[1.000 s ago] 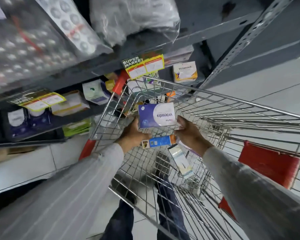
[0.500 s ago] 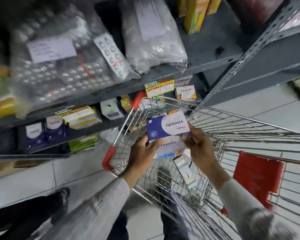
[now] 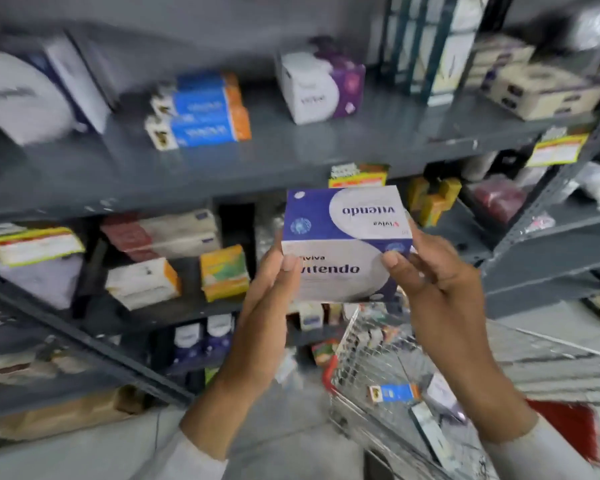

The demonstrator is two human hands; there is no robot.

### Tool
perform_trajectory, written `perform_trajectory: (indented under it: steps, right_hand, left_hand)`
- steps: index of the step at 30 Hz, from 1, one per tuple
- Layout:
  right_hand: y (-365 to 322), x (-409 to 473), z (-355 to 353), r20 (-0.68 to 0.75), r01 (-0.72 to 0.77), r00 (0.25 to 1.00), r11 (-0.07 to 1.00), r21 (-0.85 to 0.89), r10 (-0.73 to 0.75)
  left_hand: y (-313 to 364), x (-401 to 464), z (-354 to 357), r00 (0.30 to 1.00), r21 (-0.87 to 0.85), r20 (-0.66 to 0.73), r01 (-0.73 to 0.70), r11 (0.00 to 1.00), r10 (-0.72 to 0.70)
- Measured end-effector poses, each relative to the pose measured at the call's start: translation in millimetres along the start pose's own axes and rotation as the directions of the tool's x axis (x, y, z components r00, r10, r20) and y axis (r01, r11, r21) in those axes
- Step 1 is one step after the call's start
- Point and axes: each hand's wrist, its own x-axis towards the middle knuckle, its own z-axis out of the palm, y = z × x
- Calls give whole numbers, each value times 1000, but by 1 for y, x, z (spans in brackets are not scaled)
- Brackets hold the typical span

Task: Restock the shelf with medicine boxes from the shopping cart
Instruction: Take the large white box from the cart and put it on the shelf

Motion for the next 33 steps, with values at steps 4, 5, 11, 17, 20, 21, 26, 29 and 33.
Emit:
perform_trajectory:
  steps: [4, 5, 11, 17, 20, 21, 26, 29, 33]
  right_hand:
    - [-65, 15, 71, 109, 128, 984, 987, 98, -139]
    - [-79, 19, 91, 137, 139, 978, 982, 131, -157]
    - [-141, 54, 215, 303, 194, 916, 951, 241, -263]
    - [-164, 106, 333, 286, 257, 917, 960, 110, -278]
    - [-164, 129, 375, 317, 174, 928, 980, 96, -195]
    - [-162, 136, 386, 338, 137, 928, 987, 90, -159]
    - [-148, 151, 409, 419, 73, 905, 997, 36, -81]
    - [-146, 152, 407, 455, 77, 887, 997, 29, -82]
    - [-138, 135, 371, 397, 61, 908, 981, 185, -132]
  left_hand:
    - [70, -10, -72, 977, 43, -73, -197, 979, 200]
    - [84, -12, -91, 965, 54, -109, -233, 971, 237]
    - [152, 1, -203, 919, 167, -283, -233, 958, 273]
    - [185, 29, -279, 906, 248, -332, -184, 951, 262]
    - [189, 54, -301, 901, 239, -363, -158, 958, 239]
    - [189, 60, -305, 901, 228, -370, -149, 962, 227]
    - [173, 80, -322, 893, 231, -406, -107, 967, 195]
    - [165, 81, -324, 887, 283, -421, -71, 956, 191]
    - [153, 75, -313, 769, 434, -541, -91, 896, 340]
